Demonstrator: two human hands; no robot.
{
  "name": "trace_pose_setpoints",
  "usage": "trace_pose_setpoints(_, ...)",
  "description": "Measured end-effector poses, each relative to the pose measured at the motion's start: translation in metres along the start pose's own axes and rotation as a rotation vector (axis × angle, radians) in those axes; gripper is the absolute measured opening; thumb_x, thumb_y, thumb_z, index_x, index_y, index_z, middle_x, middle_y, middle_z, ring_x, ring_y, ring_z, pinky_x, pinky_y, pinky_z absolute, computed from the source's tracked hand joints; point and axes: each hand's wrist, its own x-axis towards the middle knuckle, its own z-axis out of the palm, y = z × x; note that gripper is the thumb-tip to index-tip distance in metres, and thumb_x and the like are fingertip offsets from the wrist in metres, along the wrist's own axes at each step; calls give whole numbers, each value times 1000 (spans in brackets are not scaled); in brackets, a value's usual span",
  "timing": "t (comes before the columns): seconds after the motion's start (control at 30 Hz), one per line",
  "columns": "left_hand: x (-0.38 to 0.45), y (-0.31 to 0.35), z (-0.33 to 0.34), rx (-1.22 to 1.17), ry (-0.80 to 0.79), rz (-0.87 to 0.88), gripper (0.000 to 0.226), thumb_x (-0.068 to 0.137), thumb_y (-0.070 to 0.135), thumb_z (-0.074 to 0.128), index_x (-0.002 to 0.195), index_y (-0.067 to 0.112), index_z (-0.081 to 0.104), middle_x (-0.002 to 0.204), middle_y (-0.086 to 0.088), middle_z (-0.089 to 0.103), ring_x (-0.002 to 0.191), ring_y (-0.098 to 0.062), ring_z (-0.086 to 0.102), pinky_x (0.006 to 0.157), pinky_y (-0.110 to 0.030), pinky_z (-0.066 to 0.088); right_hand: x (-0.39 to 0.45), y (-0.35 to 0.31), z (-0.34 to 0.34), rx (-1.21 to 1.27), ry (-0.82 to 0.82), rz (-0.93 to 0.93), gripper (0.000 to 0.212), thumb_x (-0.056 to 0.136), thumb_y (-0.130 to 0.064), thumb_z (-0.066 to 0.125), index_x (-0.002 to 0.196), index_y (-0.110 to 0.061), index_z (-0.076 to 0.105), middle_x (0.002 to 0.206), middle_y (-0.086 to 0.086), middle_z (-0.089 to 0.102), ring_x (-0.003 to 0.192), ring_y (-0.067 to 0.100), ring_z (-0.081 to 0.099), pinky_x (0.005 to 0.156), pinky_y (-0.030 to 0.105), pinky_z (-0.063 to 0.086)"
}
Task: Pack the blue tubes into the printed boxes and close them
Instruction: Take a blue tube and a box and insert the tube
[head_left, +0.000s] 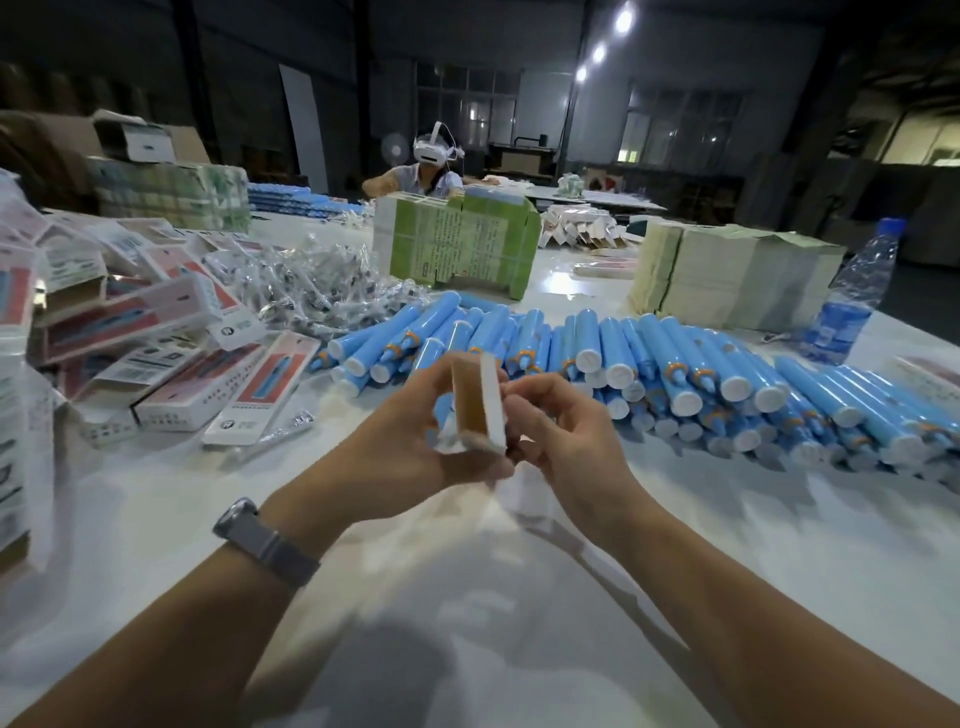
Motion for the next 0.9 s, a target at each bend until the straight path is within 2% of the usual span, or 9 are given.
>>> trace_pose_setpoints(0.07,2,-2,-3,82,211,30,53,63,51,85,108,42,58,106,18,69,100,-5,66,89,-31,53,6,2,-1,-67,52,19,6,87,-16,67,85,-22,70,83,0,66,64,16,61,53,30,49)
trace_pose_setpoints(0.17,4,-9,-15,67,441,67,46,65,55,78,101,36,57,96,21,69,94,-7,67,85,-28,53,23,5,0,-532,170,0,13,92,-11,62,99,-21,66,91,-2,65,64,13,60,56,30,50)
trace_pose_setpoints(0.23,4,-12,-16,76,496,80,36,71,52,71,97,32,55,90,24,67,86,-1,65,79,-21,54,44,4,5,-1028,142,-128,26,90,-13,59,114,-24,64,98,-4,64,79,16,61,72,32,48)
trace_pose_setpoints(0.3,3,-13,-13,138,497,109,31,77,49,63,96,26,54,85,20,64,77,1,61,69,-15,52,68,0,14,-1440,68,-217,41,88,-10,56,126,-23,56,112,2,58,87,29,60,69,37,44)
trace_pose_setpoints(0.43,2,-16,-10,86,516,157,43,74,43,71,100,17,49,87,14,64,72,-4,60,63,-21,52,99,4,35,-1791,48,-173,35,84,-4,61,116,-14,54,117,6,50,78,34,61,59,36,34)
trace_pose_setpoints(0.6,2,-15,-4,215,554,147,49,68,50,73,94,27,38,84,21,61,67,0,60,53,-11,44,102,3,34,-1721,91,-144,13,87,1,54,97,-4,62,93,14,57,94,37,63,70,36,36)
trace_pose_setpoints(0.7,2,-16,-5,351,588,134,51,70,49,76,92,42,31,81,30,58,68,5,58,51,-7,41,94,1,27,-1466,234,-418,16,86,5,54,96,2,66,85,21,62,83,42,63,67,39,45)
trace_pose_setpoints(0.83,2,-22,-12,493,701,113,60,73,30,88,106,33,38,92,12,57,78,-21,63,59,-41,56,82,-37,19,-991,450,-676,25,93,-19,64,116,-12,61,83,-12,64,60,-1,55,61,17,44)
trace_pose_setpoints(0.9,5,-23,-13,517,734,93,62,75,27,86,111,30,36,100,0,61,84,-33,63,62,-48,56,73,-66,8,-712,560,-712,23,93,-26,63,113,-18,56,79,-17,57,60,-1,56,58,18,47)
